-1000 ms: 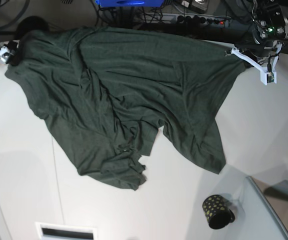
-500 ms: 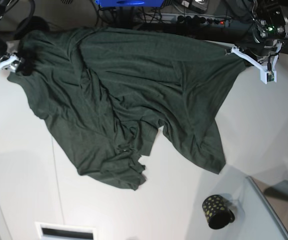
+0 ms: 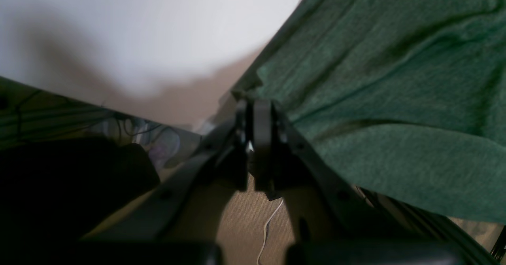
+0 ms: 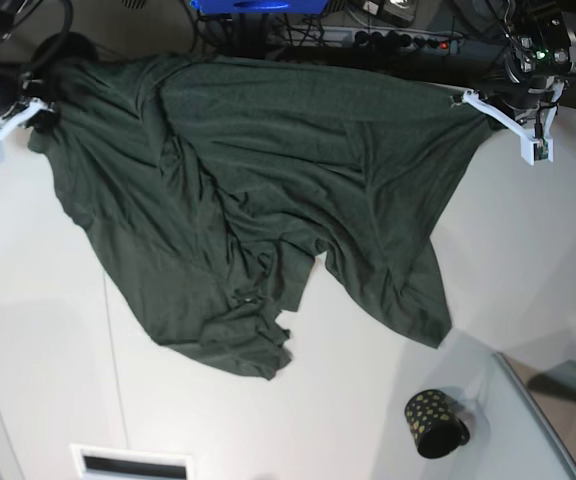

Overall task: Layout the t-shirt on the table in an organized manner, then fold the t-shirt properly
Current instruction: 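Hold the shirt corners with both grippers and pull them apart, then lift the green shirt with both grippers and lay it flat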

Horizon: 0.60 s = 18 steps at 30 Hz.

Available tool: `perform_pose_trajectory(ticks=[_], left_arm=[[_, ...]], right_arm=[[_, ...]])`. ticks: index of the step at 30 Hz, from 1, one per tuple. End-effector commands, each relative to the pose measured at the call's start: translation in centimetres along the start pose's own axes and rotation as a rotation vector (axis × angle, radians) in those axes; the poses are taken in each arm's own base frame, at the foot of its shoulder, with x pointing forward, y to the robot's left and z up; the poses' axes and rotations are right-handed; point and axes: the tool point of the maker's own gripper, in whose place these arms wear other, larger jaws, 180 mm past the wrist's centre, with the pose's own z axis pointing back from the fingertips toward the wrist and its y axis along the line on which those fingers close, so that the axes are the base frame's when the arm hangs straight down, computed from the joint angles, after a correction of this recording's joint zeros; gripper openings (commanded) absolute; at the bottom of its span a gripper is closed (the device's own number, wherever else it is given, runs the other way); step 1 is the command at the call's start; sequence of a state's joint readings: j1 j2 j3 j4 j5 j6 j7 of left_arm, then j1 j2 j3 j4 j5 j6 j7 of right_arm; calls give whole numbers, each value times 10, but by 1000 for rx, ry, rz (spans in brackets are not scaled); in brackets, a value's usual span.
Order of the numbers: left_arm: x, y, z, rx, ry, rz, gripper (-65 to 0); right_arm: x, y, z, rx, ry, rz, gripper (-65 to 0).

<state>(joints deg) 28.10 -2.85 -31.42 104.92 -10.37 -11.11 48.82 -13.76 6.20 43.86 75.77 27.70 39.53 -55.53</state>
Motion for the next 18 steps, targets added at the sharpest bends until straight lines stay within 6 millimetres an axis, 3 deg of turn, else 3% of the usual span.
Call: perform_pose_trajectory(ticks=[1, 4, 7, 8, 12, 18], left_arm=[[19, 4, 8, 13, -63, -23, -650], [42, 5, 21, 20, -128, -56, -650], [50, 5, 22, 9, -143, -98, -650], [51, 3, 20, -3, -144, -114, -650], [87, -14, 17, -35, -221, -132, -650], [183, -68, 18, -135, -412, -238, -650]], right_arm=[[18, -4, 17, -28, -42, 56, -650], [34, -5, 51, -116, -22, 164, -648], [49, -10, 79, -195, -48, 196, -648], [55, -9, 80, -196, -60, 201, -648], [93, 0, 77, -180, -103, 243, -648], [178, 24, 53, -106, -122, 242, -648]])
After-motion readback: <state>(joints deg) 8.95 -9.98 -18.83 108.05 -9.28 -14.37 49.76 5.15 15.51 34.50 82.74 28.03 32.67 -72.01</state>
